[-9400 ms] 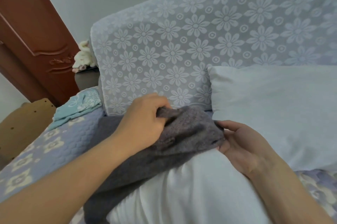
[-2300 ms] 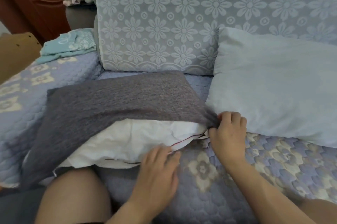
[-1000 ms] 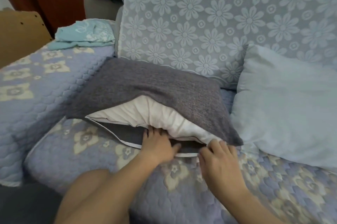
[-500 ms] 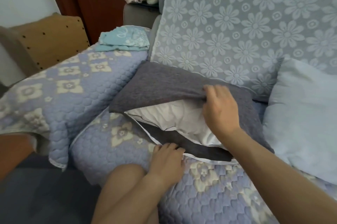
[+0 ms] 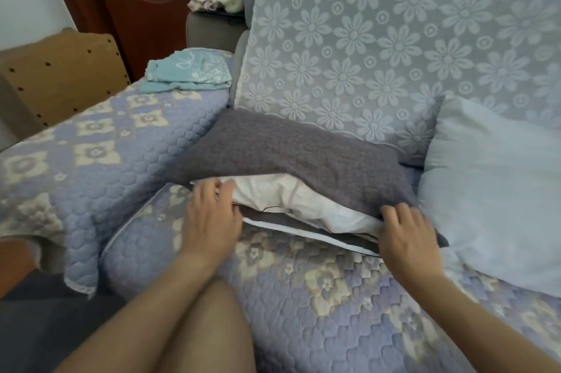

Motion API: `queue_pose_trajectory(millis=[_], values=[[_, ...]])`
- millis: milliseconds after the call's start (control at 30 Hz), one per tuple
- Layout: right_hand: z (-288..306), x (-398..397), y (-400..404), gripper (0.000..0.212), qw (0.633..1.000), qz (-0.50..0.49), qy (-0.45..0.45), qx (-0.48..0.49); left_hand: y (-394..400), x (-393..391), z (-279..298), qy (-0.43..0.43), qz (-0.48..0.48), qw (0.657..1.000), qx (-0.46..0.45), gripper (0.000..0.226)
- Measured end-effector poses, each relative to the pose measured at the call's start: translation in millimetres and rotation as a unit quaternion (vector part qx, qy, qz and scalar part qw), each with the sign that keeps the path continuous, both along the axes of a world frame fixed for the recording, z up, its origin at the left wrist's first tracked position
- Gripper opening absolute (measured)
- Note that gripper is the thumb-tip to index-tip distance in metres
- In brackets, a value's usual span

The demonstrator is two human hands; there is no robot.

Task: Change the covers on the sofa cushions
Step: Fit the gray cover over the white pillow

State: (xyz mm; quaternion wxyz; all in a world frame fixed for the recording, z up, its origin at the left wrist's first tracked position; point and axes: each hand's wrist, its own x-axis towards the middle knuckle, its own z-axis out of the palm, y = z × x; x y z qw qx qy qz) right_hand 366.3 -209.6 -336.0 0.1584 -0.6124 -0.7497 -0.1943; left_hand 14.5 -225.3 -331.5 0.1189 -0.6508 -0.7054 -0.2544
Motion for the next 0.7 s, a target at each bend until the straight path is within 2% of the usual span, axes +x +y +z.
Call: queue_pose_trajectory(millis=[67, 167, 267, 333, 400, 433, 500, 533, 567, 600, 633, 667, 700], values=[[3, 7, -1, 0.034, 0.999, -0.039, -0.004, 0.001, 17, -27, 6, 0.068, 0.006, 0.998, -0.019, 0.050], [3, 5, -5, 0.046, 0.999, -0.039, 0.013, -0.004, 36, -48, 19, 0.154, -0.025, 0.987, -0.025, 0.051], [7, 18, -9, 0.044, 0.997, -0.050, 0.050, 0.003, 45, -52, 31, 0.234, -0.075, 0.968, -0.046, 0.054], [5, 30, -13, 0.043, 0.998, -0.041, 0.037, 0.002, 44, -61, 29, 0.267, -0.086, 0.958, -0.062, 0.052], [-1, 44, -20, 0.040, 0.999, -0.032, 0.027, -0.007, 35, -73, 21, 0.268, -0.087, 0.958, -0.054, 0.040], [-5, 51, -23, 0.034, 0.997, -0.045, 0.053, -0.014, 27, -80, 13, 0.257, -0.086, 0.961, -0.047, 0.034], [-7, 53, -30, 0.023, 0.967, -0.139, 0.211, -0.042, 5, -89, -9, 0.188, -0.053, 0.980, -0.030, 0.026], [-8, 47, -32, 0.026, 0.925, -0.199, 0.317, -0.074, -6, -88, -22, 0.098, -0.004, 0.995, -0.025, 0.026], [-11, 37, -37, 0.031, 0.877, -0.239, 0.401, -0.111, -16, -84, -34, -0.035, 0.052, 0.998, -0.027, 0.028], [-9, 26, -43, 0.034, 0.851, -0.250, 0.444, -0.128, -25, -77, -41, -0.183, 0.098, 0.978, -0.032, 0.031], [-8, 17, -48, 0.034, 0.841, -0.245, 0.466, -0.122, -29, -70, -44, -0.297, 0.130, 0.945, -0.036, 0.032], [-5, 12, -53, 0.032, 0.837, -0.241, 0.477, -0.114, -31, -65, -41, -0.375, 0.151, 0.914, -0.042, 0.029], [2, 12, -53, 0.030, 0.835, -0.239, 0.484, -0.105, -28, -62, -33, -0.410, 0.166, 0.896, -0.045, 0.024]])
